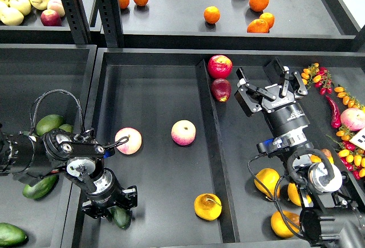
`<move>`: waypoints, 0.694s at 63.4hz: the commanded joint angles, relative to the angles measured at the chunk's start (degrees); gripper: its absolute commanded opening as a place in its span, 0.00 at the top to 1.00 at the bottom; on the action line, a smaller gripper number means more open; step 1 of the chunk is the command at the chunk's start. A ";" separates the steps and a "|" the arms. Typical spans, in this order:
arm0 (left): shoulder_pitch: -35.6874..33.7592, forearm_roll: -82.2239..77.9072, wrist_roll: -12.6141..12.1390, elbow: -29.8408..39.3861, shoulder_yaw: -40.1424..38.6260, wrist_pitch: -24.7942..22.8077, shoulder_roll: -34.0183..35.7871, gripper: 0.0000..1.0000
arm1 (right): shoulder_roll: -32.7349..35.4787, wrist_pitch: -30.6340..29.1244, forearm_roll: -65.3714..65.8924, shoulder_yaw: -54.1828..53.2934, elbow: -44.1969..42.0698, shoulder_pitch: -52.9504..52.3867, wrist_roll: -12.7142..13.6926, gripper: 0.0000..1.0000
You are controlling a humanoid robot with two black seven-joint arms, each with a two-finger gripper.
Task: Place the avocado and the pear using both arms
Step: 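Close the left gripper around the dark green avocado, then lift the avocado and carry it into the bin of green avocados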
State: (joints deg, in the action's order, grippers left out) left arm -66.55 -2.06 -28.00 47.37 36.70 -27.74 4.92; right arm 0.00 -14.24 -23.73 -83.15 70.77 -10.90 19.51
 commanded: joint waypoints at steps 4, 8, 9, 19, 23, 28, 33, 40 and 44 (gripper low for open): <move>-0.34 0.21 0.00 0.09 -0.14 -0.26 0.18 0.66 | 0.00 -0.09 0.00 0.00 -0.02 0.09 0.00 0.00; -1.21 0.21 0.00 0.27 -0.05 -0.26 0.27 0.67 | 0.00 -0.09 0.00 0.09 -0.02 0.09 0.00 0.00; -1.39 0.21 0.00 0.27 -0.05 -0.26 0.27 0.67 | 0.00 -0.09 0.00 0.09 -0.02 0.09 0.00 0.00; -4.73 0.30 0.00 0.36 0.13 -0.26 0.88 0.68 | 0.00 -0.09 0.00 0.27 -0.02 0.09 0.00 0.00; -5.96 0.30 0.00 0.53 0.04 -0.26 1.32 0.68 | 0.00 -0.09 0.00 0.27 -0.02 0.09 0.00 0.00; -7.46 0.30 0.00 0.97 0.04 -0.26 2.29 0.68 | 0.00 -0.09 0.00 0.27 -0.02 0.09 0.00 0.00; -9.04 0.39 0.00 1.50 0.04 -0.26 3.16 0.68 | 0.00 -0.09 0.00 0.36 -0.02 0.09 0.00 0.00; -10.79 0.21 0.00 2.20 0.12 -0.26 5.36 0.68 | 0.00 -0.09 0.00 0.36 -0.02 0.09 0.00 0.00; -11.59 0.04 0.00 2.55 0.13 -0.26 6.77 0.68 | 0.00 -0.09 0.00 0.44 0.07 0.09 0.00 0.00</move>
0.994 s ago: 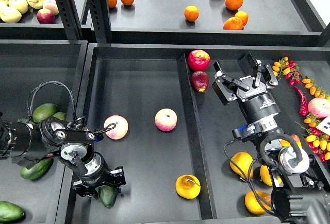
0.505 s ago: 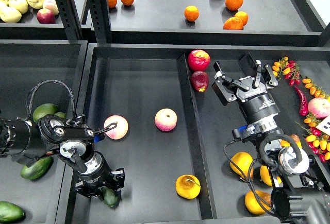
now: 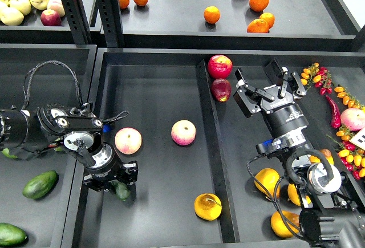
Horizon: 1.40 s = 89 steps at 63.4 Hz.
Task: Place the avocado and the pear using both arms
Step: 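Lift the avocado and carry it into the bin of green avocados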
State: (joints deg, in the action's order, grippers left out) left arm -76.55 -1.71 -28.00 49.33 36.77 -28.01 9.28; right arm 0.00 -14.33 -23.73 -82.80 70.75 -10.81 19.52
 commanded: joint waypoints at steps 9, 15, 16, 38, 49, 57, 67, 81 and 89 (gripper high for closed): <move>-3.69 -0.57 0.00 1.91 0.15 0.01 6.63 0.68 | 0.00 -0.17 -0.09 0.53 0.53 -0.09 0.08 0.00; -4.40 -0.66 0.00 2.79 0.15 0.01 8.91 0.68 | 0.00 -0.17 -0.09 1.67 0.53 -0.53 0.17 0.00; -4.57 -0.66 0.00 2.87 0.06 0.01 9.44 0.68 | 0.00 -0.17 -0.09 1.76 0.53 -0.62 0.17 0.00; -6.77 -1.89 0.00 5.78 0.85 0.01 17.53 0.68 | 0.00 1.67 0.18 3.16 -0.35 -6.33 0.43 0.00; -6.59 -4.35 0.00 6.83 1.99 0.01 23.41 0.68 | 0.00 4.40 0.18 4.05 -0.70 -9.76 0.61 0.00; -5.28 -6.46 0.00 6.92 2.17 0.01 26.40 0.68 | 0.00 4.84 0.26 5.10 -1.23 -11.43 0.61 0.00; -3.52 -6.73 0.00 6.83 2.17 0.01 27.29 0.67 | 0.00 4.84 0.26 5.28 -1.58 -11.43 0.61 0.00; 1.66 -7.78 0.00 6.13 1.82 0.01 26.58 0.67 | 0.00 4.84 0.18 5.28 -1.14 -11.43 0.61 0.00; 3.25 -7.87 0.00 4.72 1.73 0.01 25.71 0.67 | 0.00 4.84 0.26 5.19 -0.88 -11.17 0.61 0.00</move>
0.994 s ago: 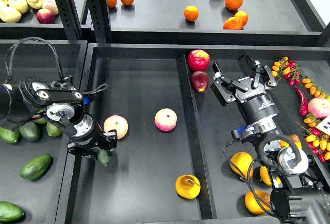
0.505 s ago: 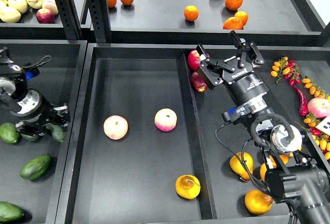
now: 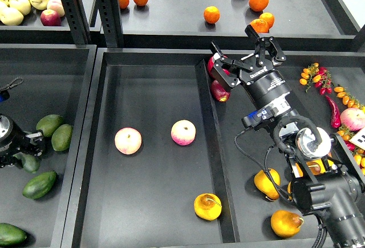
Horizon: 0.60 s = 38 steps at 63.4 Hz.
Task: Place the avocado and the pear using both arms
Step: 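Lift the avocado and carry it into the bin of green avocados, then lower the avocado among the other avocados and open the left gripper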
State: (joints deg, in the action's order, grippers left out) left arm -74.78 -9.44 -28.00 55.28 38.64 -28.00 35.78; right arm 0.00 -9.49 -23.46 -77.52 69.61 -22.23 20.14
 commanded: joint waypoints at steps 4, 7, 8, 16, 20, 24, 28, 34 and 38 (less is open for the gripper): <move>2.80 -0.14 0.00 -2.46 -0.15 0.00 -2.29 0.66 | 0.00 0.00 0.00 -0.18 0.44 0.26 -0.01 0.00; 3.77 -0.14 0.00 -2.99 -0.32 0.00 -3.34 0.66 | 0.00 0.00 0.00 -0.18 0.53 0.26 -0.01 0.00; 3.94 -0.14 0.00 -3.08 -0.32 0.00 -3.43 0.66 | 0.00 0.00 0.00 -0.18 0.61 0.35 -0.01 0.00; 5.09 -0.23 0.00 -3.96 -0.32 0.00 -4.75 0.66 | 0.00 -0.09 -0.09 -0.35 0.70 0.70 -0.01 0.00; 5.44 -0.23 0.00 -4.83 -0.32 0.00 -5.89 0.65 | 0.00 -0.18 -0.09 -0.35 0.79 0.79 -0.01 0.00; 5.96 -0.14 0.00 -6.06 -0.41 0.00 -7.21 0.65 | 0.00 -0.18 -0.09 -0.35 1.14 0.96 -0.01 0.00; 6.14 -0.14 0.00 -6.42 -0.41 0.00 -7.83 0.64 | 0.00 -0.18 -0.09 -0.35 1.23 1.05 -0.01 0.00; 6.32 -0.14 0.00 -6.50 -0.41 0.00 -8.44 0.63 | 0.00 -0.18 0.00 -0.53 1.84 1.31 -0.01 0.00; 6.40 -0.14 0.00 -6.59 -0.32 0.00 -8.53 0.62 | 0.00 -0.09 0.00 -0.53 2.02 1.67 -0.01 0.00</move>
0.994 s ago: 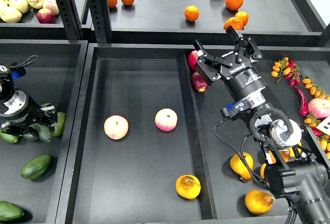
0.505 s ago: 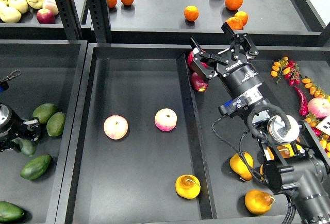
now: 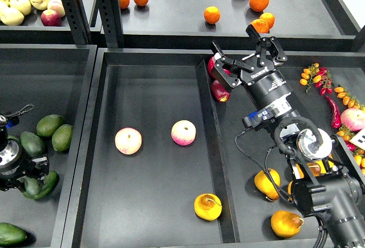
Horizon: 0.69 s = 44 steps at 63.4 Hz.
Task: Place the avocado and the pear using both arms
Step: 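Lower the avocado among the other avocados and open the left gripper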
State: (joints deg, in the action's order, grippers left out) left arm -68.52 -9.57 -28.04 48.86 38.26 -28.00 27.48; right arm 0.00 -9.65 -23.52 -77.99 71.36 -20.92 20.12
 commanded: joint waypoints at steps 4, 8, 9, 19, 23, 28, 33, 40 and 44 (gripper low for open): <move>1.02 -0.01 0.04 -1.13 -0.03 0.00 -0.50 0.61 | 0.00 0.07 0.05 -0.15 0.62 0.61 -0.08 0.00; 1.20 -0.10 0.04 -1.40 -0.03 0.00 -0.67 0.57 | 0.00 0.07 0.05 -0.15 0.62 0.61 -0.08 0.00; 1.11 -0.10 0.04 -1.40 -0.03 0.00 -0.67 0.57 | 0.00 0.07 0.05 -0.15 0.62 0.61 -0.08 0.00; 1.11 -0.45 0.04 -1.58 -0.21 0.00 -0.76 0.51 | 0.00 -0.02 0.05 -0.15 0.62 0.70 -0.08 0.00; 1.11 -0.54 0.04 -1.49 -0.21 0.00 -0.85 0.46 | 0.00 -0.02 0.05 -0.15 0.62 0.70 -0.08 0.00; 1.02 -1.41 0.04 -1.49 -0.29 0.00 -0.85 0.40 | 0.00 -0.02 0.05 -0.15 0.62 0.70 -0.08 0.00; 0.93 -2.38 0.04 -1.49 -0.56 0.00 -0.85 0.38 | 0.00 -0.10 0.05 0.12 0.62 0.79 -0.08 0.00; 0.67 -2.38 0.04 -1.40 -0.56 0.00 -0.85 0.35 | 0.00 -0.10 0.05 0.21 0.62 0.96 -0.08 0.00; 0.58 -2.38 0.04 -1.31 -0.56 0.00 -0.76 0.30 | 0.00 -0.10 0.05 0.21 0.62 0.96 -0.08 0.00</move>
State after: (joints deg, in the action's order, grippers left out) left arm -67.73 -11.89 -27.99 47.42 37.73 -27.99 26.63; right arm 0.00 -9.74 -23.46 -77.83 71.99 -19.99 20.04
